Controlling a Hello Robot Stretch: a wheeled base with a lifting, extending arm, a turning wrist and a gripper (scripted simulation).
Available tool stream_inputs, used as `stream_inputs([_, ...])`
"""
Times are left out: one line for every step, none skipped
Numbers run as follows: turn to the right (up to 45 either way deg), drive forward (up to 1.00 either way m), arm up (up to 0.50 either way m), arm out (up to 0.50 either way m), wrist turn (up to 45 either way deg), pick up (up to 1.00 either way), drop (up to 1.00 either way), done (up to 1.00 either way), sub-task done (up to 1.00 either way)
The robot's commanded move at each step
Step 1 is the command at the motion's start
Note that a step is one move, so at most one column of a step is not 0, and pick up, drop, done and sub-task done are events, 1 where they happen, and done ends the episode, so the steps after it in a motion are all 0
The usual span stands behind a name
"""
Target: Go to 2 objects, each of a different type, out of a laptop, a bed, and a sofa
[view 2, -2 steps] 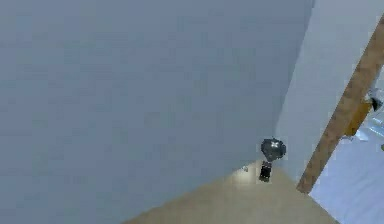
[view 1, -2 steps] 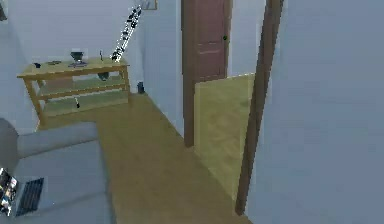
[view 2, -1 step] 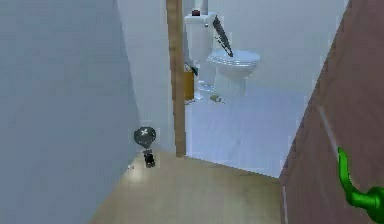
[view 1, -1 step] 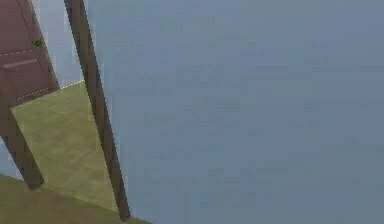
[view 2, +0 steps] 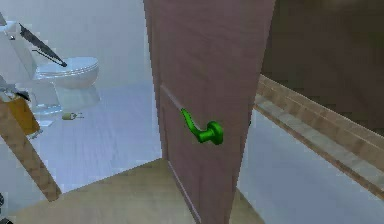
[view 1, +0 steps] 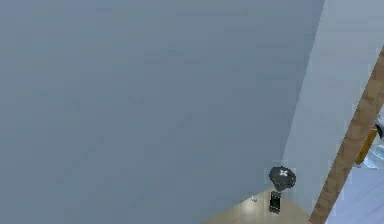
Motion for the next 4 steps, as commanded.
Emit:
stream_inputs([15.0,0.00,0.00,0.00,0.0,0.00,0.00,0.00,0.00])
stream_inputs([0.0,0.20,0.00,0.00,0.0,0.00,0.00,0.00,0.00])
stream_inputs([-45.0,0.00,0.00,0.00,0.0,0.00,0.00,0.00,0.00])
stream_inputs([-45.0,0.00,0.00,0.00,0.0,0.00,0.00,0.00,0.00])
